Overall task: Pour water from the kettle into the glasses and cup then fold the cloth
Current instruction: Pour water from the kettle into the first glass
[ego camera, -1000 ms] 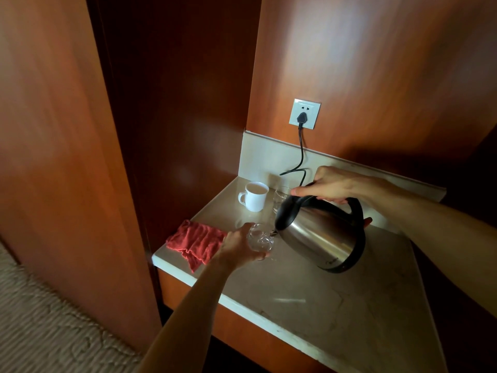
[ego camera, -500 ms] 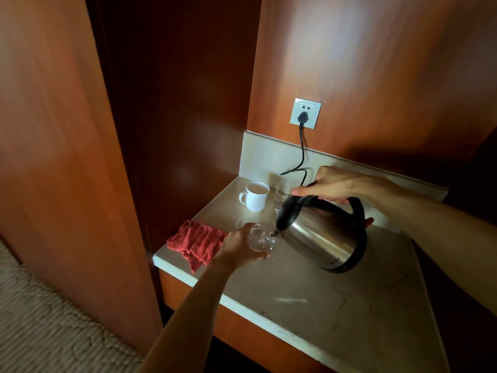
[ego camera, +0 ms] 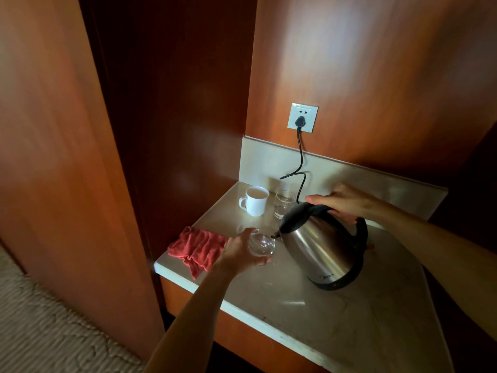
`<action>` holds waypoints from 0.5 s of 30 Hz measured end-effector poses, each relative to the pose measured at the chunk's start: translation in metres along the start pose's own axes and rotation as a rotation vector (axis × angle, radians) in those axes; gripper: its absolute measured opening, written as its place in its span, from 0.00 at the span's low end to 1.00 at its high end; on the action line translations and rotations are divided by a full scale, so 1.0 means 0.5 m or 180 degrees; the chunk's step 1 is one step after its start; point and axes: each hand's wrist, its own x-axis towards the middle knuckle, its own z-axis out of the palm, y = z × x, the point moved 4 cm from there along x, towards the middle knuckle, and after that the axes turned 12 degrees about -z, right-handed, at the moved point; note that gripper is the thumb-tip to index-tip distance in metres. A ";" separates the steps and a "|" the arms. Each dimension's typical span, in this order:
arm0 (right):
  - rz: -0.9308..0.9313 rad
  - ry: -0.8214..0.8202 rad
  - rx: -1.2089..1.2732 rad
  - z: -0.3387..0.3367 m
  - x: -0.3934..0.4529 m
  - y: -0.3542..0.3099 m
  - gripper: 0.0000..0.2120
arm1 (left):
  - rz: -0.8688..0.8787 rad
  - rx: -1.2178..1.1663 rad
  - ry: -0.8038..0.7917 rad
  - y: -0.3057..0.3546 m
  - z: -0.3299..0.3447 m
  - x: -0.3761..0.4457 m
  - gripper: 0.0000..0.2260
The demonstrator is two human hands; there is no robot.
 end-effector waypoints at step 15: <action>0.0280 0.1721 0.1509 -0.066 -0.009 0.139 0.31 | 0.0076 0.0031 0.0008 0.006 -0.001 0.000 0.37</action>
